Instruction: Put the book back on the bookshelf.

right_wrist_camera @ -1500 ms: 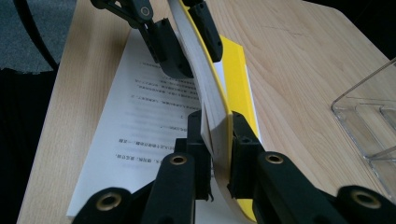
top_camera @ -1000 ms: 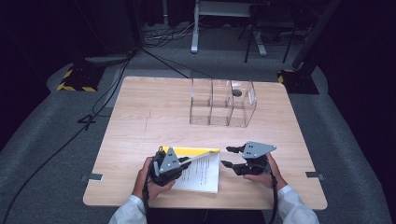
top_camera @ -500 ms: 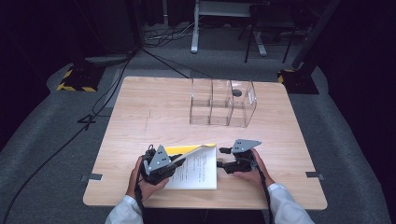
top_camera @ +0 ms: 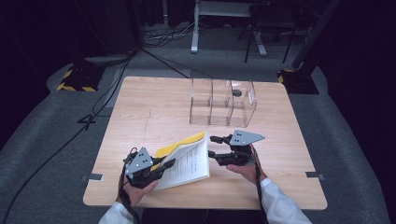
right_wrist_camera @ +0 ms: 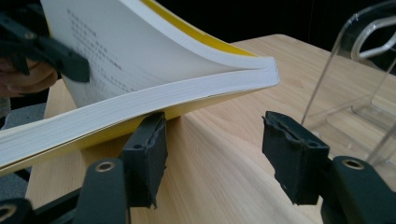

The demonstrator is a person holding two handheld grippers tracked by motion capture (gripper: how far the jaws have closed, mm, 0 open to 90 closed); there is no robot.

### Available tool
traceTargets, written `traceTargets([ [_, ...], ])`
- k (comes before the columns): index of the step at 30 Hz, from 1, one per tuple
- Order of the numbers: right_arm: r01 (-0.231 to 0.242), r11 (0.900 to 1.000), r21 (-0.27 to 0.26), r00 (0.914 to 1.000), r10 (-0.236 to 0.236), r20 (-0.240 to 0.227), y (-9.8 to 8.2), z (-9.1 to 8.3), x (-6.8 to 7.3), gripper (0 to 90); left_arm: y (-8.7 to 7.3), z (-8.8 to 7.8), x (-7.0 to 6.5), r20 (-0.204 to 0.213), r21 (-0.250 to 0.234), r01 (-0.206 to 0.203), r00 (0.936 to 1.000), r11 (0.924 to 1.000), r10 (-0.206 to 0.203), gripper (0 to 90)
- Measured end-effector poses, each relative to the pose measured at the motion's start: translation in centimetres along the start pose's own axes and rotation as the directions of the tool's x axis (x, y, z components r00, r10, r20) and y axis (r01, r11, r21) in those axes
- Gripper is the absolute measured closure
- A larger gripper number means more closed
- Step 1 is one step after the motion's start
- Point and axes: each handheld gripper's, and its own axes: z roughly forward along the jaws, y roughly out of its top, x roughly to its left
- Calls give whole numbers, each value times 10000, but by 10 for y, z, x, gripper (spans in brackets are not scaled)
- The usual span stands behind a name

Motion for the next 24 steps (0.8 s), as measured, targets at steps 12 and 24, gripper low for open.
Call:
traceTargets([
  [12, 467, 9988, 114, 9974, -460, -561, 17, 15, 17, 412, -12, 2, -4, 120, 498, -35, 9999, 9988, 29, 757],
  [24, 441, 9980, -448, 9989, -448, -161, 24, 3, 14, 404, -8, 24, -6, 1064, -658, 773, 9919, 9948, -700, 803],
])
